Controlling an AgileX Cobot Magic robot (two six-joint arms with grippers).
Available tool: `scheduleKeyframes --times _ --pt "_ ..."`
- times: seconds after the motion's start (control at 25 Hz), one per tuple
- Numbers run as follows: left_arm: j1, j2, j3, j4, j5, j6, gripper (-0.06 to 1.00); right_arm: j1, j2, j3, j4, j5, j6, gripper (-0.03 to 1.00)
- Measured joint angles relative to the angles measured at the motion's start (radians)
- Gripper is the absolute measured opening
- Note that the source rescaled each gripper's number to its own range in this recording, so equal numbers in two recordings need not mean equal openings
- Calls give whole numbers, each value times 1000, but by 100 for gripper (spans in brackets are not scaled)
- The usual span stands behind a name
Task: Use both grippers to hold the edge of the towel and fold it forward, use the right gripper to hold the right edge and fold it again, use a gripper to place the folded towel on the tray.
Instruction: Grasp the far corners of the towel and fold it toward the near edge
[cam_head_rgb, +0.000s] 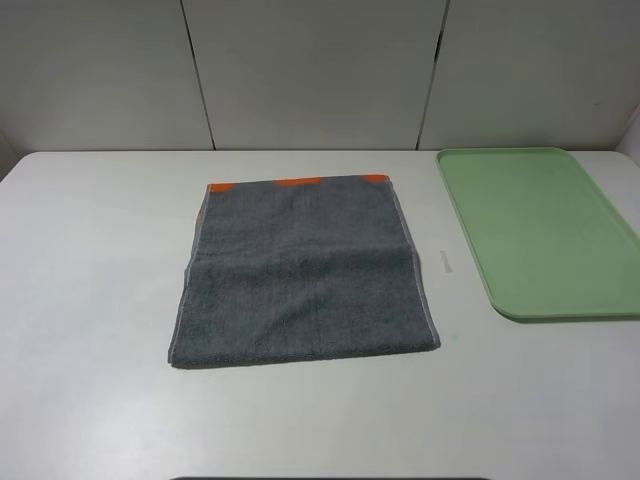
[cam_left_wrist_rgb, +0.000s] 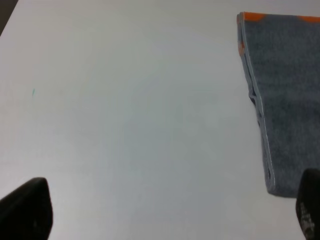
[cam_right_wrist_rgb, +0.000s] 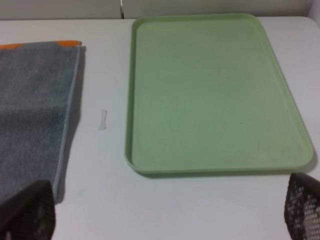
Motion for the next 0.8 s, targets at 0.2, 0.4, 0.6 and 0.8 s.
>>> scheduleKeyframes --times 0.2,0.4,0.6,0.8 --pt "0 0 0 0 0 0 98 0 0 0 0 0 0 100" --pt "0 0 0 0 0 0 98 0 0 0 0 0 0 100" --pt "0 0 0 0 0 0 98 0 0 0 0 0 0 100" --pt "0 0 0 0 0 0 98 0 0 0 0 0 0 100"
